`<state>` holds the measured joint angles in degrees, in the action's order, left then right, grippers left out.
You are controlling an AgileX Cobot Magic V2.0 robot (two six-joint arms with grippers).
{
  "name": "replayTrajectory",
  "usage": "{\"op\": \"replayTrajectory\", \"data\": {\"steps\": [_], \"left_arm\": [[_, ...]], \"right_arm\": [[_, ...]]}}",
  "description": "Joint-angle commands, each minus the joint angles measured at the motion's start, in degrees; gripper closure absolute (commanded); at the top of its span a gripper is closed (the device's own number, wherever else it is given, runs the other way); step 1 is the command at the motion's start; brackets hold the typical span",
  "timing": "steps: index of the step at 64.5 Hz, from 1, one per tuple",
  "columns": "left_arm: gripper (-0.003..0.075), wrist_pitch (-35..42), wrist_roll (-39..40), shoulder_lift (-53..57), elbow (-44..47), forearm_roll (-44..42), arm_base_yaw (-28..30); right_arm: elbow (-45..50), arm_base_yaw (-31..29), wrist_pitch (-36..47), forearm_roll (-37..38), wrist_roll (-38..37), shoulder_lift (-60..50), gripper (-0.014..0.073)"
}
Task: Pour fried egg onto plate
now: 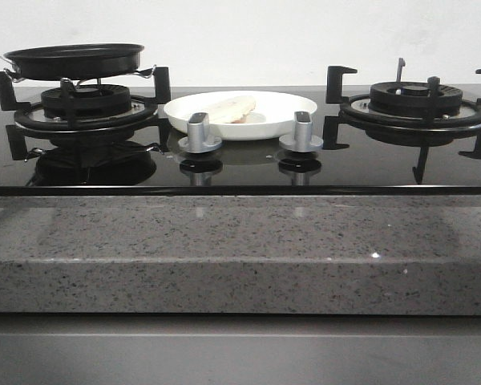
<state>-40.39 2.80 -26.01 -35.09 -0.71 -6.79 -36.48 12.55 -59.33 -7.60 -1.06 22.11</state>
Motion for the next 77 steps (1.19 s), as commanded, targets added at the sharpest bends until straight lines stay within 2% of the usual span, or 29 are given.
{"op": "replayTrajectory", "data": {"steps": [1, 12, 23, 41, 77], "left_arm": [[0.0739, 12.2, 0.0, 4.4, 5.2, -0.3, 1.3], [0.0739, 21.7, 0.0, 14.2, 18.4, 2.2, 3.4], [0.0739, 29.5, 0.0, 22.1, 27.8, 3.2, 4.5], [0.0739, 43.8, 0.0, 27.4, 35.9, 3.2, 4.5], [0.0739, 42.7, 0.0, 27.3, 35.7, 3.2, 4.5]], "right_arm": [[-1.4, -0.1, 3.0, 0.3, 0.6, 0.5, 0.0661], [-1.4, -0.1, 3.0, 0.3, 0.6, 0.5, 0.0661], [-1.4, -0.1, 3.0, 0.3, 0.6, 0.5, 0.0661], [-1.4, -0.1, 3.0, 0.3, 0.6, 0.5, 0.0661], [-1.4, -0.1, 2.9, 0.3, 0.6, 0.6, 0.0661]]}}
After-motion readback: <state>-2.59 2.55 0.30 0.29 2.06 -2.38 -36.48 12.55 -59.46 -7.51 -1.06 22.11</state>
